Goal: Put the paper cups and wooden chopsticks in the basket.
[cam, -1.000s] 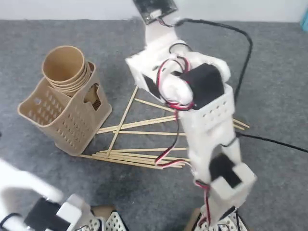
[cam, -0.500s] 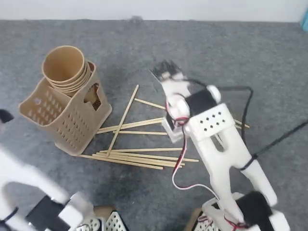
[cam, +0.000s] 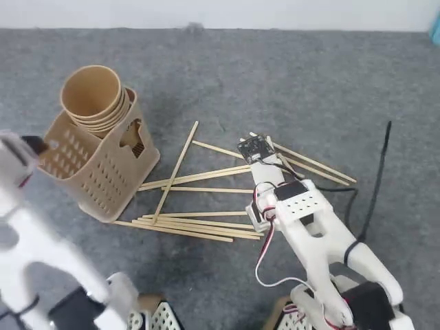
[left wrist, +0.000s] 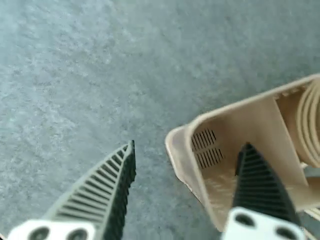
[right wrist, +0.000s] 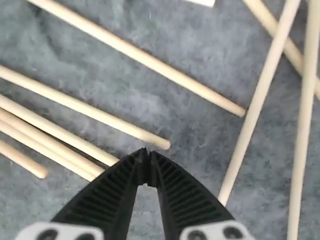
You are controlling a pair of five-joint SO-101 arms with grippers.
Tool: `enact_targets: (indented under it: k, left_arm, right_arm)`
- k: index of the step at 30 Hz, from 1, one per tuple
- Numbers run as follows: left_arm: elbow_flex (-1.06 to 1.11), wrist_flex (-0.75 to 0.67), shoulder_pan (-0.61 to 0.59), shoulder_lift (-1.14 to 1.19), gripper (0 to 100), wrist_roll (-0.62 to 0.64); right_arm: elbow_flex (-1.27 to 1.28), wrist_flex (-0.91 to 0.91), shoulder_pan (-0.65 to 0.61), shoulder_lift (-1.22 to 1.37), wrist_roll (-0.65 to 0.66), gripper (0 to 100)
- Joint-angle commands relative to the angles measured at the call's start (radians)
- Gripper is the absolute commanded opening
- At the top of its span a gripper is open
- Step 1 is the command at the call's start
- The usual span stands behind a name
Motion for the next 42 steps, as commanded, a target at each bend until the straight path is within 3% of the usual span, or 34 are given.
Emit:
enact_targets:
  k: [1, 10, 13, 17, 22, 27, 32, 37, 42]
  left_arm:
    - [0.050, 0.029, 0.080, 0.077, 31, 0.052]
    - [0.058, -0.002, 0.063, 0.247, 30, 0.103]
    - [0.059, -0.091, 0.086, 0.230, 21, -0.005]
    - [0.131, -0.249, 0.104, 0.183, 1, -0.169]
    - [0.265, -0.362, 0.117, 0.120, 1, -0.279]
    - [0.326, -0.443, 0.206, 0.097, 1, -0.420]
    - [0.334, -0.595, 0.276, 0.150, 1, -0.479]
    - [0.234, -0.644, 0.318, 0.328, 1, -0.522]
    - [0.004, -0.554, 0.315, 0.611, 1, -0.586]
  right_arm:
    - [-0.003, -0.008, 0.019, -0.044, 0.015, 0.8]
    - [-0.003, -0.008, 0.019, -0.044, 0.015, 0.8]
    - [-0.003, -0.010, 0.019, -0.044, 0.015, 0.9]
    - [-0.003, -0.012, 0.019, -0.044, 0.015, 0.9]
    - [-0.003, -0.015, 0.019, -0.044, 0.015, 0.9]
    - [-0.003, -0.015, 0.019, -0.042, 0.015, 0.9]
    - [-0.003, -0.015, 0.019, -0.042, 0.015, 0.9]
    - [-0.003, -0.015, 0.021, -0.042, 0.015, 0.9]
    - [-0.003, -0.016, 0.021, -0.042, 0.015, 0.9]
